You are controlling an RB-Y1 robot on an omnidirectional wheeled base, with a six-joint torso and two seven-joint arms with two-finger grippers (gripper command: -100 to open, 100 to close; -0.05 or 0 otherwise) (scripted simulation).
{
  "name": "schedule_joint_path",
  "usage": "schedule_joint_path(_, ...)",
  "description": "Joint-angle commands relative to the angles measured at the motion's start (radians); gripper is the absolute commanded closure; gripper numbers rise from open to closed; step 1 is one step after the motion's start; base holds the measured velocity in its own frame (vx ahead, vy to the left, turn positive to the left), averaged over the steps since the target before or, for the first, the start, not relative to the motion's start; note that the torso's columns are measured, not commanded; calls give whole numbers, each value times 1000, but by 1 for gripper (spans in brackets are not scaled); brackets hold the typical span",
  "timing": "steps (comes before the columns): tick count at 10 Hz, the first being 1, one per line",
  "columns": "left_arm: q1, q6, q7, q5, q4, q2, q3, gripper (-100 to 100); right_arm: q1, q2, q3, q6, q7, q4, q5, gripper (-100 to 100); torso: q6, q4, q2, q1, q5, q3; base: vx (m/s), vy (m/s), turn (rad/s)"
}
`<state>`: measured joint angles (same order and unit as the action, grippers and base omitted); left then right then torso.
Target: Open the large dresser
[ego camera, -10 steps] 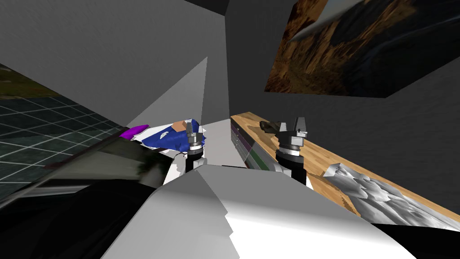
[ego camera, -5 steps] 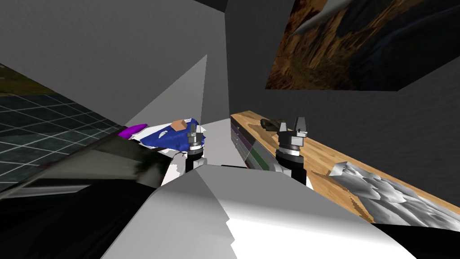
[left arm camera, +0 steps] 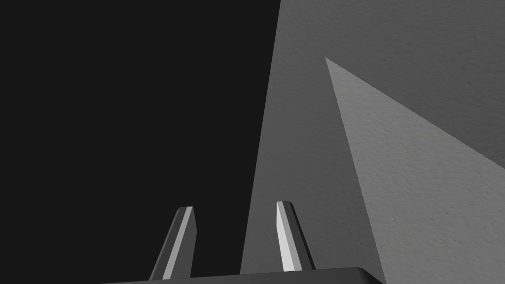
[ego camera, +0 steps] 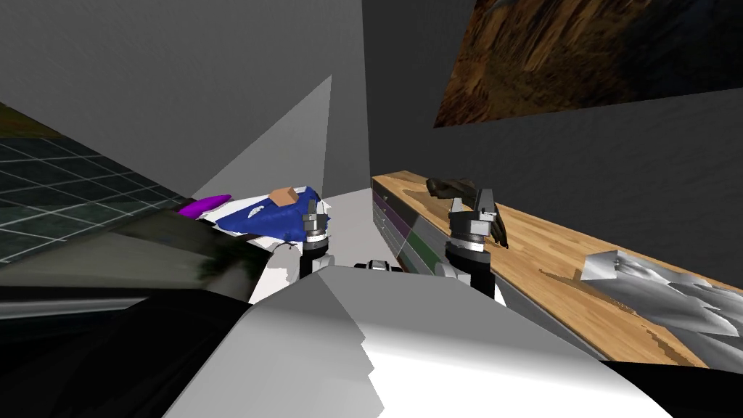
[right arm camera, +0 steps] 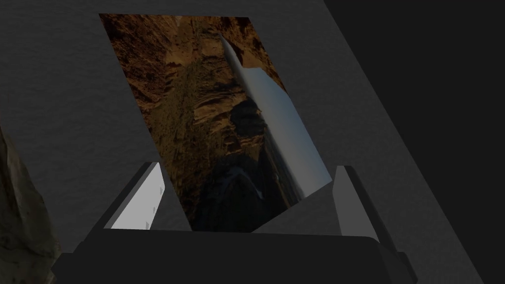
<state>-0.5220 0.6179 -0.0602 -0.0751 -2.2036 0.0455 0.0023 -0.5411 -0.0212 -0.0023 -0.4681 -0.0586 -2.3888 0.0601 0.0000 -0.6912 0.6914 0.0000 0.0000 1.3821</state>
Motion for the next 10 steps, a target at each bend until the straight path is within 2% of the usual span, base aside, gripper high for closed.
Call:
schedule_joint_path(1, 0, 0, 0, 0, 0, 0, 0, 0, 12, 63, 3, 30, -10, 28, 22, -100, 0, -33, 34, 0, 0, 69, 1, 17, 90)
schedule_joint_path(5, 0, 0, 0, 0, 1, 0, 0, 0, 53, 144, 13, 134, -47, 124, 101, -100, 0, -47, 46, 1, 0, 94, 1, 35, 154)
schedule_joint_path(6, 0, 0, 0, 0, 0, 0, 0, 0, 53, 144, 13, 134, -47, 125, 101, -100, 0, -47, 46, 1, 0, 94, 7, 36, 29)
schedule_joint_path(8, 0, 0, 0, 0, 1, 0, 0, 0, 82, 165, 20, 193, -73, 185, 159, -100, 0, -47, 47, 0, 0, 94, 14, 45, 178)
schedule_joint_path(9, 0, 0, 0, 0, 1, 0, 0, 0, 82, 165, 20, 209, -73, 194, 159, -100, 0, -47, 46, 1, 0, 94, 16, 31, 60)
schedule_joint_path(10, 0, 0, 0, 0, 0, 0, 0, 0, 98, 172, 24, 250, -88, 229, 192, -100, 0, -47, 46, -1, 0, 94, 10, 40, 127)
